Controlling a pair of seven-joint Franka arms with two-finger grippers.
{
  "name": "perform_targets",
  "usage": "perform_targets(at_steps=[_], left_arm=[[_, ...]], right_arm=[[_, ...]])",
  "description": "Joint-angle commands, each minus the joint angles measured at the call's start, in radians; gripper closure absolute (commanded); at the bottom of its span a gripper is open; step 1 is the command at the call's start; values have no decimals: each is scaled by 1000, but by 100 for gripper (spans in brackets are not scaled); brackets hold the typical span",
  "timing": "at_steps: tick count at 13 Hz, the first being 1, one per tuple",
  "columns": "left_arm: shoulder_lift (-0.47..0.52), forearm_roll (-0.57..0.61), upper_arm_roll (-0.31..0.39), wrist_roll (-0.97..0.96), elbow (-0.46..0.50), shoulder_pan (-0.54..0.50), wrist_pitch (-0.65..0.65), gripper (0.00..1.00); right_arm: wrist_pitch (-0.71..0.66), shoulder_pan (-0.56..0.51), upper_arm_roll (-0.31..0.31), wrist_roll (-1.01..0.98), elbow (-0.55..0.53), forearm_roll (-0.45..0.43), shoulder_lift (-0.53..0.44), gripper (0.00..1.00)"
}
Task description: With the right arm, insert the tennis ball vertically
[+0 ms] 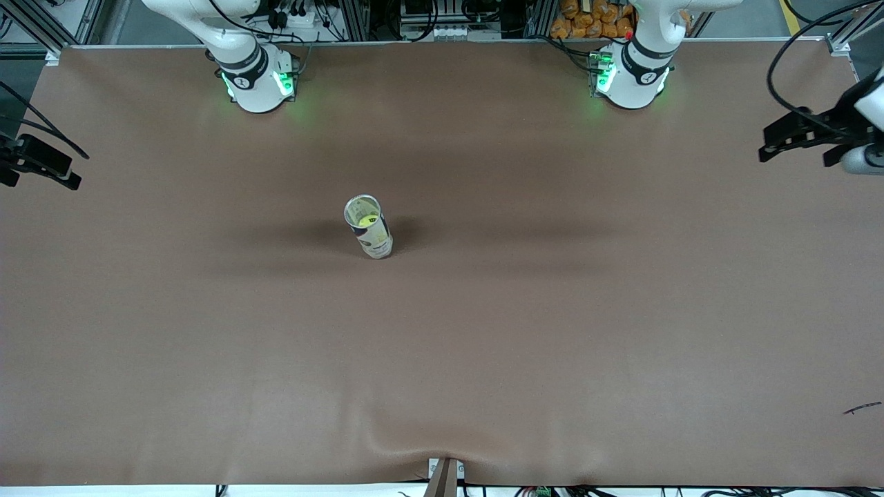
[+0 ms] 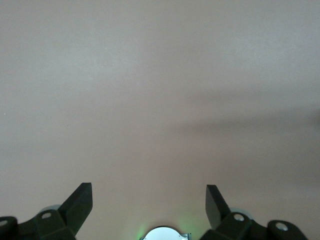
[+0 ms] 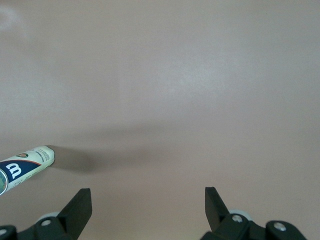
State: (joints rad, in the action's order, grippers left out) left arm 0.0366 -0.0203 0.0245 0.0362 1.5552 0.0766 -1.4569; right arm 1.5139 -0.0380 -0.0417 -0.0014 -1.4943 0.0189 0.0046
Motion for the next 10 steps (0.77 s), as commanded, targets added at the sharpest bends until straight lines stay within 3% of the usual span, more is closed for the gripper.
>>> perform_targets(at_steps=[1, 10], left_arm=[[68, 29, -17, -19, 89, 0, -56, 0], [60, 22, -6, -49, 78, -8, -76, 0]], right_arm=[[-11, 3, 0, 4, 14, 1, 2, 0], [-6, 3, 0, 4, 16, 1, 2, 0]])
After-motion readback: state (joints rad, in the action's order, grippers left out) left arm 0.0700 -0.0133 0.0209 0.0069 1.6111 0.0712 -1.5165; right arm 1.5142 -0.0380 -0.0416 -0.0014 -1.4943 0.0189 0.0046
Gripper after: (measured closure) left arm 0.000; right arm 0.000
